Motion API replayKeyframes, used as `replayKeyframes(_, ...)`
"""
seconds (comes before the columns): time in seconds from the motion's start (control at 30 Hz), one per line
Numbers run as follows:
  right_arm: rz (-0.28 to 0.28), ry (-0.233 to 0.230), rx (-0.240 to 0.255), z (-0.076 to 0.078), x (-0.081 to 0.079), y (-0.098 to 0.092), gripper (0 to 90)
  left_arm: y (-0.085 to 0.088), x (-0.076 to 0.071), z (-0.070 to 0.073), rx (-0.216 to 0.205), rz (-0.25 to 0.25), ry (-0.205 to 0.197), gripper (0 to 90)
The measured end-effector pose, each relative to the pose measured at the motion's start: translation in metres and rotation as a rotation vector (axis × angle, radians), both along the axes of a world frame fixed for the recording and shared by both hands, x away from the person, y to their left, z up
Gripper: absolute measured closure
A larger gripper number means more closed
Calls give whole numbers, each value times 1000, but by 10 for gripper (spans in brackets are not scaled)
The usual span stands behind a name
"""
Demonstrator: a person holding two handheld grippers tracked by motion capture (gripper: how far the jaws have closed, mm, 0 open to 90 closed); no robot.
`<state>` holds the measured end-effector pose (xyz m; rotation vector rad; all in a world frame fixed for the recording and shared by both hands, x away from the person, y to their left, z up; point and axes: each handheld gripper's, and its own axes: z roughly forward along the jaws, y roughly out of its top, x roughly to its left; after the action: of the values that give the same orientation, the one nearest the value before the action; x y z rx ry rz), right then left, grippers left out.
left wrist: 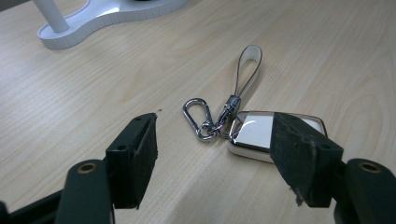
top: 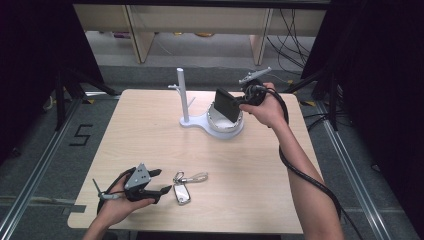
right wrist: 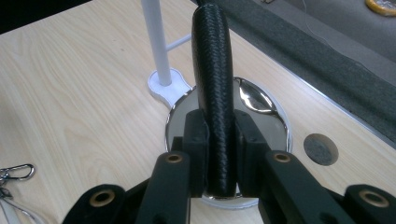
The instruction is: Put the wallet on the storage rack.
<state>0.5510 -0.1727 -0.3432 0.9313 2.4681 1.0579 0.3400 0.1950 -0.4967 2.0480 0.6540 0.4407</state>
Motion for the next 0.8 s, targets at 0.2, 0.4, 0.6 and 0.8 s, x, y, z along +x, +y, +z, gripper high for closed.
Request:
replayKeyframes(0.2, -16, -11, 5, -9, 3, 2, 785, -1, 0, -2, -3, -4, 3, 317)
replayKeyframes(0.4, -17, -11, 11, -15, 6, 3, 784, -2, -1, -2, -5, -2, 7, 317)
replayKeyframes(0.6, -24, -4, 11, -23, 9, 4, 784, -4, -1, -3, 6, -12, 8, 317)
replayKeyframes(0.8, -36, 12, 12, -35, 15, 3, 781, -4, -1, -4, 2, -11, 20, 317)
